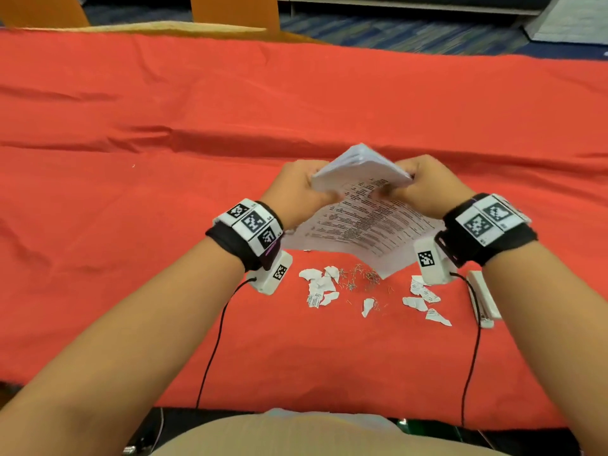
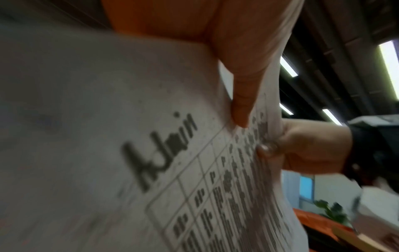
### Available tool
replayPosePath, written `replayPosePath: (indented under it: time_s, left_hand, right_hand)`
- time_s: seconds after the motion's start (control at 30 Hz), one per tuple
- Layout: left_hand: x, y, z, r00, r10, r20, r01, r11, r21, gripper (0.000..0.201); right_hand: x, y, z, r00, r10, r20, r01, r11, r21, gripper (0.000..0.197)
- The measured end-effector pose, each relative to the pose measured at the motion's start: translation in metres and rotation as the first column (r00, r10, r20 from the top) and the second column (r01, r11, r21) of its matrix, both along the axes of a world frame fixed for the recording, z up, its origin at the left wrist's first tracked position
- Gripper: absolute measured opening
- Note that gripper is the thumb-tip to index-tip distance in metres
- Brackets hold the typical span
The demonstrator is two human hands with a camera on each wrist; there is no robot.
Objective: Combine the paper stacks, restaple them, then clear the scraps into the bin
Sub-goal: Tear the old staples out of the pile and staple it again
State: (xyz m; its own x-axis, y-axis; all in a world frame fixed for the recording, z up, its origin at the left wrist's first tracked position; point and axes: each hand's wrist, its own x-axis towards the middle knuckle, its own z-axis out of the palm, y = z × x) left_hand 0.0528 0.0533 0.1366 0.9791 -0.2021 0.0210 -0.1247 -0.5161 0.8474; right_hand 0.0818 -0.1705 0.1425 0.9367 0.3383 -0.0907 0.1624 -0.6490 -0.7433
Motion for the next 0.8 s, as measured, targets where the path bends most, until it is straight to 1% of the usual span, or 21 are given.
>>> replayPosePath:
  time_s: [0.03,0.13,0.17,0.2,0.23,0.3,0.33,0.37,0.4,0.5,0.57,0.63,0.67,0.8]
  left_hand:
    - [-0.001,0.006,0.001,1.000,-0.001,0.000,0.001,1.000,-0.016,0.010]
    - [-0.004,0.029,-0.003,0.999,0.028,-0.018,-0.029,0.997,-0.074,0.014]
    - [-0.005,0.036,-0.006,0.998,0.051,-0.035,-0.055,0.991,-0.125,0.011]
    - [-0.007,0.038,-0.009,0.996,0.070,-0.052,-0.080,0.973,-0.216,0.010]
    - [-0.008,0.038,-0.013,0.993,0.092,-0.072,-0.111,0.935,-0.336,0.014]
    - [-0.009,0.027,-0.018,0.979,0.162,-0.125,-0.205,0.798,-0.567,0.019]
    - [-0.009,0.019,-0.019,0.968,0.204,-0.148,-0.251,0.724,-0.642,0.017]
    - [-0.008,0.011,-0.017,0.956,0.248,-0.155,-0.285,0.673,-0.683,0.015]
    - [-0.008,0.004,-0.014,0.946,0.298,-0.129,-0.302,0.659,-0.689,0.014]
    - [-0.010,-0.009,-0.005,0.918,0.396,0.013,-0.297,0.710,-0.638,0.017]
    - [-0.011,-0.012,-0.007,0.901,0.432,0.047,-0.312,0.718,-0.622,0.019]
    - [-0.014,-0.013,-0.016,0.894,0.445,0.041,-0.325,0.711,-0.623,0.018]
    - [-0.016,-0.013,-0.022,0.893,0.450,0.019,-0.341,0.703,-0.624,0.018]
    - [-0.023,-0.016,-0.042,0.880,0.470,-0.071,-0.403,0.657,-0.637,0.013]
  right_hand:
    - [-0.001,-0.005,-0.003,1.000,-0.020,-0.009,0.021,0.999,0.036,0.010]
    - [-0.005,-0.024,-0.011,0.989,-0.145,-0.011,0.145,0.968,0.206,0.020]
    - [-0.007,-0.029,-0.014,0.983,-0.184,-0.017,0.182,0.946,0.268,0.021]
    - [-0.008,-0.033,-0.017,0.975,-0.219,-0.030,0.217,0.921,0.323,0.022]
    - [-0.010,-0.034,-0.021,0.968,-0.245,-0.047,0.245,0.896,0.369,0.023]
    - [-0.015,-0.029,-0.029,0.960,-0.272,-0.072,0.274,0.846,0.458,0.030]
    - [-0.017,-0.025,-0.034,0.954,-0.287,-0.086,0.290,0.816,0.500,0.032]
    - [-0.018,-0.020,-0.040,0.948,-0.302,-0.104,0.308,0.782,0.541,0.034]
    - [-0.019,-0.015,-0.045,0.941,-0.316,-0.121,0.326,0.752,0.573,0.036]
    - [-0.022,-0.006,-0.059,0.929,-0.335,-0.158,0.357,0.696,0.623,0.039]
    - [-0.024,-0.005,-0.067,0.928,-0.328,-0.176,0.362,0.685,0.632,0.034]
    - [-0.026,-0.003,-0.072,0.925,-0.319,-0.204,0.375,0.692,0.617,0.027]
    - [-0.027,-0.002,-0.076,0.923,-0.313,-0.225,0.384,0.687,0.618,0.027]
    - [-0.030,0.003,-0.087,0.908,-0.280,-0.312,0.418,0.661,0.624,0.038]
